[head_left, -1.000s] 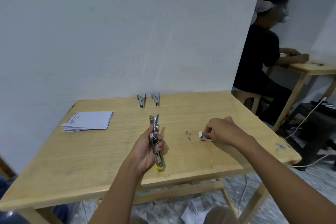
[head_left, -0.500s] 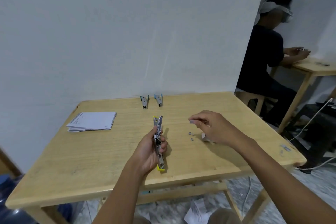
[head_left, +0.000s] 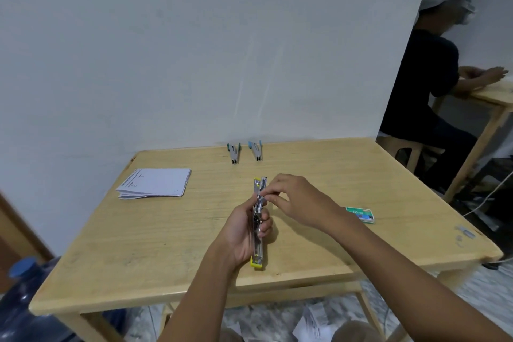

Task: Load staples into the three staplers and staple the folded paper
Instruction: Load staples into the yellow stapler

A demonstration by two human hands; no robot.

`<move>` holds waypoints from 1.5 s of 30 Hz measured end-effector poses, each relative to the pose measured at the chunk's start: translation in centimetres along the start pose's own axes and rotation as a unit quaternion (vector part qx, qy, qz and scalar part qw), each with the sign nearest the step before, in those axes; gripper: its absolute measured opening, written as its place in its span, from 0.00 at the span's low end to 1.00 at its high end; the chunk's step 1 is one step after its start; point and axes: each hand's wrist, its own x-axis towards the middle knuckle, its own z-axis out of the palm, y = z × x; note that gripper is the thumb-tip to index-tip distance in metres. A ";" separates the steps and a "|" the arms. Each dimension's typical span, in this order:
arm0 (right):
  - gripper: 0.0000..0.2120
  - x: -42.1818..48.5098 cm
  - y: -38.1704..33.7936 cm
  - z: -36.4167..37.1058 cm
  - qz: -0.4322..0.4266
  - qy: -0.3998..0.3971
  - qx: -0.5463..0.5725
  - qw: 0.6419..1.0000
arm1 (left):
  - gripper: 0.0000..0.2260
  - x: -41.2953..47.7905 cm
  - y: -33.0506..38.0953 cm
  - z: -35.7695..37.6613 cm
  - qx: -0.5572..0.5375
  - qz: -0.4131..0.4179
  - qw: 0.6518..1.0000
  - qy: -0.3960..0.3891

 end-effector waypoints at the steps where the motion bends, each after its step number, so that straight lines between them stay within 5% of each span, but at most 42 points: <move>1: 0.09 0.2 0.0 0.0 -0.005 0.000 -0.005 1.000 | 0.10 0.0 0.0 -0.1 -0.002 0.000 1.000 -0.003; 16: 0.12 2.1 -0.4 -0.7 0.021 -0.052 -0.079 0.995 | 0.10 0.3 -0.1 -0.3 0.004 -0.008 1.000 -0.011; 29: 0.08 1.0 1.1 2.4 -0.021 0.176 -0.090 0.980 | 0.11 0.8 -0.1 -0.6 -0.020 -0.012 1.000 -0.007; 36: 0.08 0.5 2.0 2.9 -0.004 0.198 -0.041 0.979 | 0.12 0.8 0.1 -0.4 -0.025 -0.011 1.000 -0.003; 41: 0.18 -1.3 2.6 2.4 -0.057 0.045 -0.064 0.995 | 0.18 0.7 0.1 -0.4 -0.021 -0.015 1.000 -0.009; 45: 0.20 -1.1 2.6 1.5 -0.095 0.002 -0.145 0.985 | 0.19 0.7 0.1 -0.4 -0.023 -0.020 1.000 -0.010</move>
